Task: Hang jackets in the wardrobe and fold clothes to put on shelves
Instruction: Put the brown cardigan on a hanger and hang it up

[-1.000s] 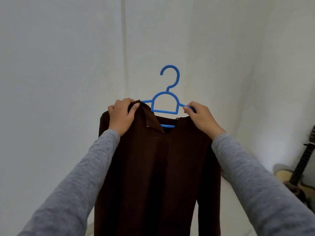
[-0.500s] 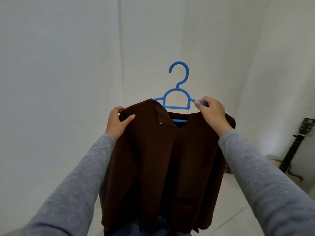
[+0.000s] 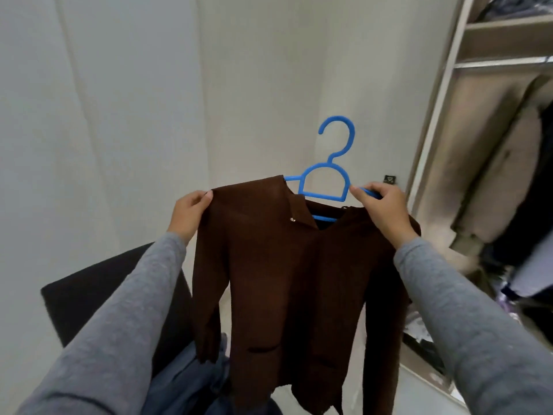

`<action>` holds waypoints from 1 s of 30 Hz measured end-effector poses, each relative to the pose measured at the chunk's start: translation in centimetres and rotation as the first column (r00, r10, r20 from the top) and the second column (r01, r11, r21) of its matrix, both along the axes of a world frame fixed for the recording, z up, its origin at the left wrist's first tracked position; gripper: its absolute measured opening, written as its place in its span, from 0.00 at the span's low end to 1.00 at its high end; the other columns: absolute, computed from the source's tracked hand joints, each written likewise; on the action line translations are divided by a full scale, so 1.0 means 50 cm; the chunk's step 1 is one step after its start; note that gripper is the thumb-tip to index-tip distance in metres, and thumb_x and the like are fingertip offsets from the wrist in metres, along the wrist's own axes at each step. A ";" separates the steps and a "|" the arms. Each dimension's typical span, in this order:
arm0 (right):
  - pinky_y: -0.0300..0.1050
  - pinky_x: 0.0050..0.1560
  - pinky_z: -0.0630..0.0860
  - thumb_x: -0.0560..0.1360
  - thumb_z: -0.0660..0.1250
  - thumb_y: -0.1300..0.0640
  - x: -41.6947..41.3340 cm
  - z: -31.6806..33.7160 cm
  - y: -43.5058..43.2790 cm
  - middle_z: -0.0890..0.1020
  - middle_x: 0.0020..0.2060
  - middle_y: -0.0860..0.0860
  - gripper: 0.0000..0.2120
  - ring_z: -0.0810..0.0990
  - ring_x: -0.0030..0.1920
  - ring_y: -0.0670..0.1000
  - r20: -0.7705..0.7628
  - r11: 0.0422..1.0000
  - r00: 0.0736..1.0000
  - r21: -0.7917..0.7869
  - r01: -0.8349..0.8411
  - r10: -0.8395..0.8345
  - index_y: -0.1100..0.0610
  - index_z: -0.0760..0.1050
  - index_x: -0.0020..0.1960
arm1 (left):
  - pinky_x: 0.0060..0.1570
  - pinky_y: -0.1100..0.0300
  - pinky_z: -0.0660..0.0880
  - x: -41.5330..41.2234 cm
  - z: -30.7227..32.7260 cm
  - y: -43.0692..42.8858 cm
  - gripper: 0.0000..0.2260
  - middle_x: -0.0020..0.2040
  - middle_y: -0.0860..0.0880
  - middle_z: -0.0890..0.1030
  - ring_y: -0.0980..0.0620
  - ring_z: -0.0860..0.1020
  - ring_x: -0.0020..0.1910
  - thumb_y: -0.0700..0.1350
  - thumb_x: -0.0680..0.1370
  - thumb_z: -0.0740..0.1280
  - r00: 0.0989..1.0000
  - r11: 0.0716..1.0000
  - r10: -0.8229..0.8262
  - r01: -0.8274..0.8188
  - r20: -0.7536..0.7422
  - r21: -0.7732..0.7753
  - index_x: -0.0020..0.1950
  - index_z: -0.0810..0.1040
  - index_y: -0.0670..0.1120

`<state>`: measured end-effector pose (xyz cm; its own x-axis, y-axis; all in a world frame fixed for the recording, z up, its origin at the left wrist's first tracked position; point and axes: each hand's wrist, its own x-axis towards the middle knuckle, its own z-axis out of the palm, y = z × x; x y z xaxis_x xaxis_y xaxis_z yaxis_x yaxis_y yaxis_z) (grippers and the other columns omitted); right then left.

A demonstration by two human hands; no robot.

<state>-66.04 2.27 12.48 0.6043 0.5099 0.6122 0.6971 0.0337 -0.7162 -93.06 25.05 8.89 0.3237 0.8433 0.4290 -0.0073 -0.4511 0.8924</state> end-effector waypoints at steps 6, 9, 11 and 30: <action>0.44 0.34 0.65 0.73 0.70 0.48 0.081 -0.011 -0.178 0.69 0.26 0.51 0.19 0.66 0.29 0.48 -0.019 0.990 0.992 -0.068 0.125 -0.126 0.64 0.75 0.34 | 0.46 0.60 0.66 0.181 0.007 -0.081 0.08 0.40 0.46 0.76 0.51 0.72 0.43 0.42 0.78 0.63 0.987 0.993 -0.071 0.084 -0.145 0.082 0.42 0.77 0.42; 0.44 0.34 0.65 0.72 0.69 0.43 0.116 -0.012 -0.251 0.70 0.25 0.48 0.20 0.68 0.29 0.48 -0.010 0.954 0.958 -0.100 0.283 -0.286 0.60 0.75 0.33 | 0.47 0.61 0.67 0.284 0.012 -0.154 0.09 0.45 0.47 0.79 0.50 0.74 0.46 0.42 0.80 0.59 0.967 0.972 -0.090 0.137 -0.236 0.193 0.47 0.79 0.43; 0.44 0.33 0.66 0.73 0.67 0.42 0.123 -0.014 -0.292 0.73 0.26 0.49 0.19 0.72 0.31 0.49 0.017 0.911 0.924 -0.161 0.381 -0.383 0.57 0.76 0.33 | 0.47 0.59 0.69 0.341 0.014 -0.209 0.11 0.45 0.46 0.79 0.49 0.75 0.46 0.46 0.81 0.58 0.927 0.937 -0.181 0.264 -0.329 0.227 0.48 0.78 0.43; 0.35 0.29 0.71 0.78 0.54 0.70 0.191 -0.018 -0.428 0.75 0.33 0.53 0.12 0.71 0.32 0.47 -0.716 0.890 0.579 -0.132 0.437 -0.390 0.65 0.77 0.50 | 0.75 0.53 0.53 0.567 -0.164 -0.710 0.50 0.78 0.51 0.47 0.55 0.49 0.76 0.61 0.69 0.72 0.212 0.327 -0.851 0.930 -0.480 -0.168 0.78 0.43 0.49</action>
<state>-56.49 -19.13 11.59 0.9941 0.0732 -0.0801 -0.0748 -0.0725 -0.9946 -64.69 -10.42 0.70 0.9817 -0.1763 0.0723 -0.1537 -0.5081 0.8475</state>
